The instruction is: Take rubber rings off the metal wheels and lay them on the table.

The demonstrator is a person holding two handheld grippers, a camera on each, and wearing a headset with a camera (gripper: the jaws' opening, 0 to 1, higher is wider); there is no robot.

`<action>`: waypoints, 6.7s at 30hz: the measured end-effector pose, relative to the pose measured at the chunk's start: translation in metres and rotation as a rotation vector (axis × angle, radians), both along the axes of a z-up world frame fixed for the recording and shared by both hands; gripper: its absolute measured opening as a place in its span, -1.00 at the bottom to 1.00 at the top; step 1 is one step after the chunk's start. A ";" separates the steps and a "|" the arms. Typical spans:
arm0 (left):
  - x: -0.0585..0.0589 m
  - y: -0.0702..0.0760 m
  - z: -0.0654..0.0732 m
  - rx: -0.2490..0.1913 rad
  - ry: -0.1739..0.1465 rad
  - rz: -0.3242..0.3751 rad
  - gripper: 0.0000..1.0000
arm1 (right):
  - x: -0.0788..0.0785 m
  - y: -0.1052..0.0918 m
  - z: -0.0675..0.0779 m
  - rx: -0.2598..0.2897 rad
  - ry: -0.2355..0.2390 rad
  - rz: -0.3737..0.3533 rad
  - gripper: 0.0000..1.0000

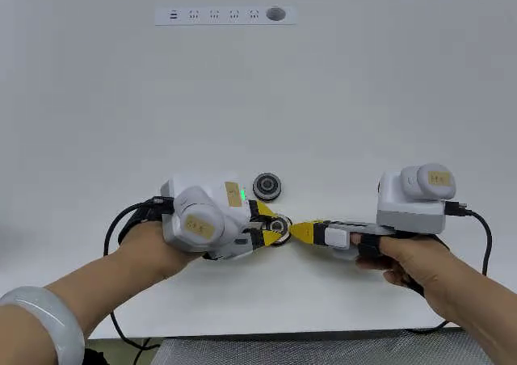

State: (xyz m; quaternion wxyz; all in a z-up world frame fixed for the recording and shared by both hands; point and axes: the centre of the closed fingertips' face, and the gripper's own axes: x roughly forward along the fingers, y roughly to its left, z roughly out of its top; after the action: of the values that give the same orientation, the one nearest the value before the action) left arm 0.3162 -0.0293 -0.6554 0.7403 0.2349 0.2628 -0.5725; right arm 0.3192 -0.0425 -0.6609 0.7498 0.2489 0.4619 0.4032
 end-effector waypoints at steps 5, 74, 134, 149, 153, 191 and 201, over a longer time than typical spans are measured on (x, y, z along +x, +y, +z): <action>0.000 0.000 0.000 0.002 0.000 -0.001 -0.75 | 0.000 0.000 0.000 -0.005 -0.002 0.004 -0.94; 0.001 0.000 0.000 0.011 -0.004 0.005 -0.72 | 0.002 0.010 0.020 0.047 -0.020 -0.013 -0.97; 0.001 0.032 0.006 -0.026 -0.008 0.127 -0.02 | 0.023 -0.042 0.041 0.082 -0.042 -0.181 -0.97; -0.001 0.034 0.005 -0.017 -0.006 0.125 -0.04 | 0.022 -0.068 0.011 -0.035 0.001 -0.269 -0.96; -0.001 0.035 0.004 -0.013 -0.006 0.127 -0.05 | 0.022 -0.072 0.005 -0.080 -0.009 -0.269 -0.96; 0.002 0.019 0.010 -0.032 -0.007 0.105 -0.21 | 0.023 -0.065 0.007 -0.178 -0.150 -0.156 -0.64; 0.001 0.008 0.011 -0.027 -0.006 0.081 -0.39 | 0.020 -0.057 0.007 -0.150 -0.144 -0.141 -0.65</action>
State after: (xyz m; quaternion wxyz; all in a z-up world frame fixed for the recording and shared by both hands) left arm 0.3176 -0.0215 -0.6449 0.7666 0.2158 0.2621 -0.5450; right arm 0.3397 -0.0998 -0.6535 0.8240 0.1941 0.4172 0.3305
